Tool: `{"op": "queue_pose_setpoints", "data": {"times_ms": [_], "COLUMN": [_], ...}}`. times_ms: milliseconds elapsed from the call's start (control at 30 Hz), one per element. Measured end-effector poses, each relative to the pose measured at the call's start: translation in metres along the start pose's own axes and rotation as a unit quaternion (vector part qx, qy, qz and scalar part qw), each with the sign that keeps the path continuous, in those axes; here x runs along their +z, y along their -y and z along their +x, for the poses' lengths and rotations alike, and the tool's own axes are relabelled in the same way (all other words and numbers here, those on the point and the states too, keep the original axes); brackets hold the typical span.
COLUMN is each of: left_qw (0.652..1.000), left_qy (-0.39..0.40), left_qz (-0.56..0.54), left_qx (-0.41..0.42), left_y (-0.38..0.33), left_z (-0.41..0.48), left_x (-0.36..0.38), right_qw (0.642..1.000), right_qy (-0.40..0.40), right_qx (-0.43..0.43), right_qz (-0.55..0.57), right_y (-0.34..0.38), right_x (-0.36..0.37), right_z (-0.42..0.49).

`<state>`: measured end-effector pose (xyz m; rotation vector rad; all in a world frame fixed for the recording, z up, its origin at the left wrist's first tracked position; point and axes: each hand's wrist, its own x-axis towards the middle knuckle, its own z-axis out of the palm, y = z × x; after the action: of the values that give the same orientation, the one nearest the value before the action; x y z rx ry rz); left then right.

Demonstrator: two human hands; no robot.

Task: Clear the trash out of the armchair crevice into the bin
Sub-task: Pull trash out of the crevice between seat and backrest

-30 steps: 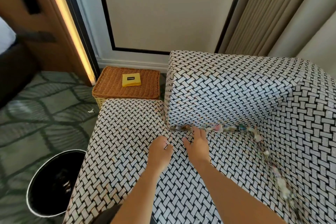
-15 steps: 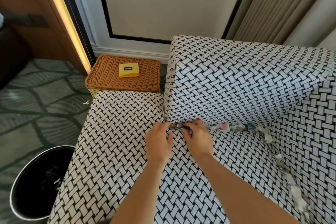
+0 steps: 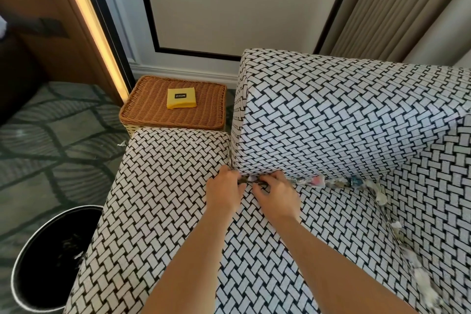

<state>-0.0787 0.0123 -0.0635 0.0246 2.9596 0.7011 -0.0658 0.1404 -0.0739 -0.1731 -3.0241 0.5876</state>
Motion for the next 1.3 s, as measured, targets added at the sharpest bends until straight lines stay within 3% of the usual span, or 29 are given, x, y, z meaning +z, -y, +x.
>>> {"op": "queue_pose_setpoints", "data": {"times_ms": [333, 633, 967, 1067, 1200, 1267, 1300], "left_qw": [0.996, 0.989, 0.984, 0.989, 0.985, 0.949, 0.913], "left_qy": [-0.023, 0.11, -0.067, -0.084, -0.068, -0.055, -0.046], "left_qz": [0.077, 0.09, 0.087, 0.031, -0.157, -0.305, -0.392], "left_qx": [0.023, 0.042, 0.139, 0.118, 0.0, -0.063, -0.1], "left_y": [-0.008, -0.01, 0.011, 0.014, 0.01, 0.009, 0.007], "left_z": [-0.005, 0.014, 0.004, -0.004, -0.02, -0.027, -0.034], "left_x": [0.002, -0.023, 0.001, 0.0, -0.008, -0.018, -0.027], "right_qw": [1.0, 1.0, 0.998, 0.997, 0.995, 0.993, 0.992], "right_qy": [0.004, 0.001, -0.031, -0.032, 0.039, 0.077, 0.092], "right_qx": [-0.007, -0.016, -0.058, -0.064, -0.084, -0.082, -0.079], "right_qz": [-0.019, -0.002, -0.013, -0.025, -0.04, -0.038, -0.036], "right_y": [-0.002, -0.004, -0.001, 0.0, -0.002, 0.0, 0.003], "right_x": [0.0, 0.004, 0.006, 0.004, -0.005, -0.011, -0.015], "right_z": [-0.002, 0.0, 0.003, 0.003, 0.003, 0.007, 0.008]}}
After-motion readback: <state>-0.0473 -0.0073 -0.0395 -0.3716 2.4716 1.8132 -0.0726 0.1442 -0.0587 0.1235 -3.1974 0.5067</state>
